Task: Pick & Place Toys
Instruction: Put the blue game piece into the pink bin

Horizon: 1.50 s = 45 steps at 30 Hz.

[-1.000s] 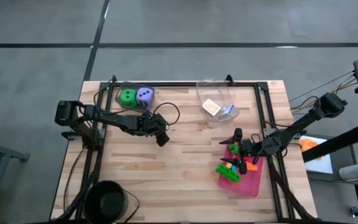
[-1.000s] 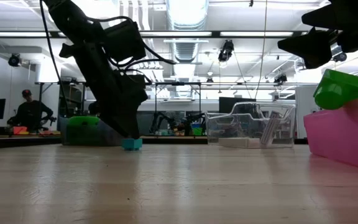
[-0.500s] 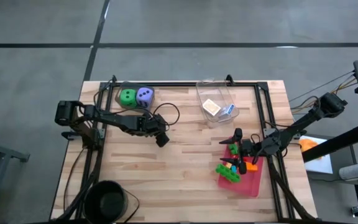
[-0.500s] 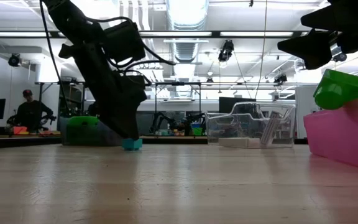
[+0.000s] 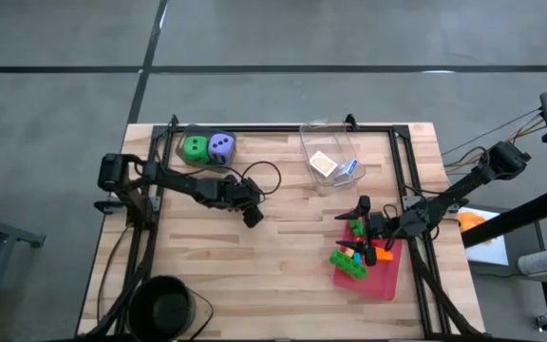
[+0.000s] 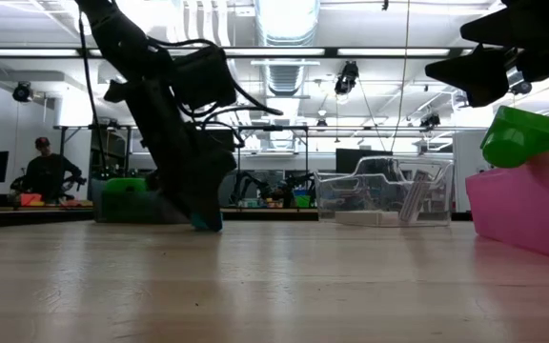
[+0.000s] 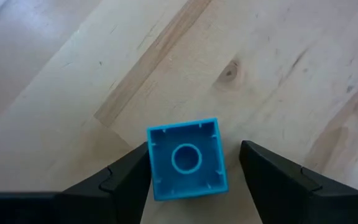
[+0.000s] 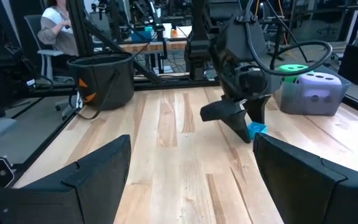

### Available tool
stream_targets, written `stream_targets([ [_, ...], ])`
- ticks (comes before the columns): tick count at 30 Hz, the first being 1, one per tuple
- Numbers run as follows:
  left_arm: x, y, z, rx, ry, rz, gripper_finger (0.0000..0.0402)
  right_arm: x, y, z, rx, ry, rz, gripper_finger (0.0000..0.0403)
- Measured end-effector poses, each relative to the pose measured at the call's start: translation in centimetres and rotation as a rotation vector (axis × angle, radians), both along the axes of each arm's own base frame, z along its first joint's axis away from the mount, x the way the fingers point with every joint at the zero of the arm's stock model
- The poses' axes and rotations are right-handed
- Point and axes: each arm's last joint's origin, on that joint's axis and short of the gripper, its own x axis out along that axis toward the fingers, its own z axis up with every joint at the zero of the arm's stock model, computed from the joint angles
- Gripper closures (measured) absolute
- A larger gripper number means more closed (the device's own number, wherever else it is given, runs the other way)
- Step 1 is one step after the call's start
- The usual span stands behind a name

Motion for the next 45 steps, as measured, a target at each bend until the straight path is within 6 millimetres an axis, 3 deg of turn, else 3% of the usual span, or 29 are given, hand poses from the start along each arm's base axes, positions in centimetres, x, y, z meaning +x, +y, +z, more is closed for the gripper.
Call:
stream_targets([
  [4,0.0,0.0,0.5,0.003,0.014,-0.019,0.0179,0.0,0.0,0.0,-0.001,0.001,-0.004,0.0067],
  [10,0.0,0.0,0.5,0.017,0.024,-0.044,0.027,0.0,0.0,-0.1,-0.003,0.004,-0.004,0.0067],
  [21,0.4,-0.4,0.8,0.042,0.004,-0.169,0.027,0.2,0.0,-0.1,-0.022,-0.007,-0.04,0.0067],
  [26,2.0,-1.9,1.7,0.091,-0.162,-0.339,0.027,0.5,0.2,0.7,-0.065,-0.115,-0.043,0.0067],
  [35,4.9,-5.2,4.3,0.085,-0.688,-0.638,0.027,1.3,0.7,0.7,-0.164,-0.221,-0.031,0.0067],
  [45,10.9,-6.1,4.4,0.053,-0.761,-0.813,0.027,-0.9,0.7,2.4,-0.174,-0.333,0.005,0.0067],
])
